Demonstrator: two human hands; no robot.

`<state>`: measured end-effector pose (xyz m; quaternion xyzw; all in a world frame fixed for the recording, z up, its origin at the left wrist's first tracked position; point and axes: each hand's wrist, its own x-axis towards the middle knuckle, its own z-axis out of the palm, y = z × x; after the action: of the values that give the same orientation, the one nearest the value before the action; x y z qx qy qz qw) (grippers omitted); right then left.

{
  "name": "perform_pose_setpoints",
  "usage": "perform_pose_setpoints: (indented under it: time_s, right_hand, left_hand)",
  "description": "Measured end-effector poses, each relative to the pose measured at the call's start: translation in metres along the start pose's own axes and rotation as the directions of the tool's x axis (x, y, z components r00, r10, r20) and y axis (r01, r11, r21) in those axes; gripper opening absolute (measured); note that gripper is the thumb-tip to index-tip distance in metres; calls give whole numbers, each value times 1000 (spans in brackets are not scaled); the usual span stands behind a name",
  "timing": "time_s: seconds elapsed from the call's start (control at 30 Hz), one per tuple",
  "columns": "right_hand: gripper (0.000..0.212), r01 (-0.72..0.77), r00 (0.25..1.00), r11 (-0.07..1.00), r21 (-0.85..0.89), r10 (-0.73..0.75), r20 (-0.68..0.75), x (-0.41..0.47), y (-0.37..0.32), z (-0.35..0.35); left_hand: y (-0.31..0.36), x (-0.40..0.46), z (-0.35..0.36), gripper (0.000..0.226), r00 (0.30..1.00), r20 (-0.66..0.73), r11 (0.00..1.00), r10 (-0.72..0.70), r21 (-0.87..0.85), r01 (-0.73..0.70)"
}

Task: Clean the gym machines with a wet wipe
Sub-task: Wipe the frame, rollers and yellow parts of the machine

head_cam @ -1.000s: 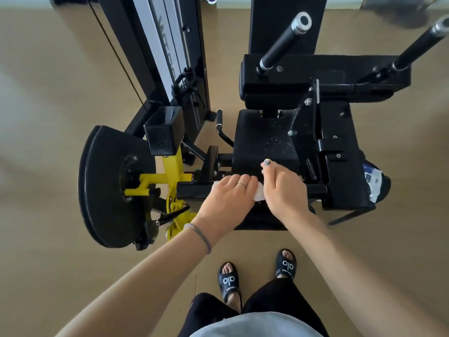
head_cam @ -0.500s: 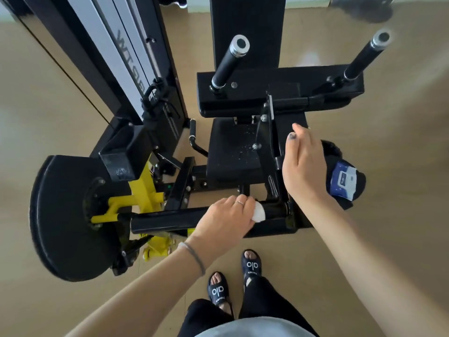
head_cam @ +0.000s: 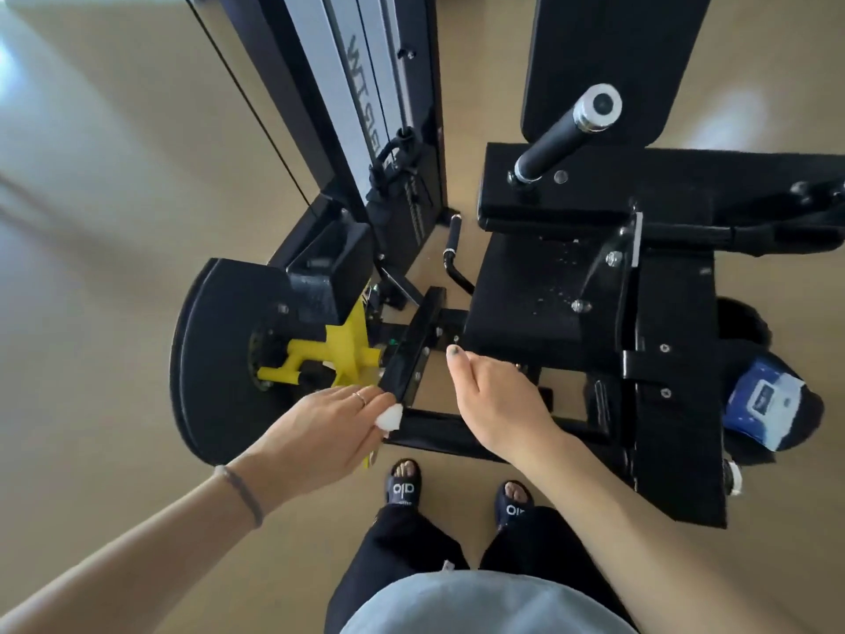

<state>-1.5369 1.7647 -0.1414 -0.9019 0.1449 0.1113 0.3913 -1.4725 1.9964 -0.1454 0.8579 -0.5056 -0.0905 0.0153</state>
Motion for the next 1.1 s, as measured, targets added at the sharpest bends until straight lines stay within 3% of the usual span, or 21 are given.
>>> perform_pose_setpoints:
  time_s: [0.2, 0.3, 0.37, 0.43, 0.5, 0.57, 0.6, 0.63, 0.73, 0.83, 0.9, 0.97, 1.1]
  right_hand:
    - [66, -231, 972, 960, 157, 222, 71, 28, -36, 19]
    - [67, -268, 963, 945, 190, 260, 65, 45, -59, 36]
    - [65, -260, 966, 938, 230, 257, 43, 58, -74, 46]
    - [61, -245, 967, 928, 281, 253, 9, 68, -89, 56]
    - [56, -234, 966, 914, 331, 256, -26, 80, -103, 66]
    - [52, -212, 966, 909, 359, 250, -63, 92, -118, 74]
    - [51, -197, 966, 908, 370, 243, -84, 98, -125, 77]
    - [51, -181, 966, 907, 381, 237, -105, 105, -131, 80]
    - [41, -152, 954, 903, 403, 241, -179, 126, -146, 85]
    - [33, -161, 936, 881, 445, 279, -214, 150, -150, 89]
    - [33, -173, 927, 856, 487, 309, -214, 160, -151, 89]
    - [39, -167, 925, 840, 517, 315, -213, 166, -149, 90]
    - [44, -153, 937, 833, 532, 293, -190, 184, -147, 96]
  left_hand:
    - [22, 26, 11, 36, 978, -46, 978, 206, -32, -207]
    - [-21, 10, 12, 33, 965, 4, 962, 261, -87, -259]
    - [-60, -8, 9, 28, 973, 42, 967, 226, -129, -219]
    - [-102, -26, 7, 23, 993, 45, 980, 108, -172, -99]
    - [-134, -30, 6, 30, 993, 8, 925, -121, -362, 115]
    - [-158, -17, 3, 30, 894, -129, 741, -429, -616, 267]
    - [-165, -5, -1, 28, 834, -159, 663, -528, -692, 287]
    - [-171, 9, -3, 29, 804, -199, 652, -560, -705, 279]
    - [-183, 54, -4, 43, 848, -298, 805, -437, -551, 222]
    - [-192, 84, 9, 50, 948, -201, 952, -246, -233, 198]
    - [-198, 88, 19, 53, 972, -173, 985, -161, -82, 149]
    - [-206, 90, 21, 55, 983, -141, 991, -117, -77, 107]
    - [-238, 137, 21, 51, 994, 101, 997, 32, -78, -24]
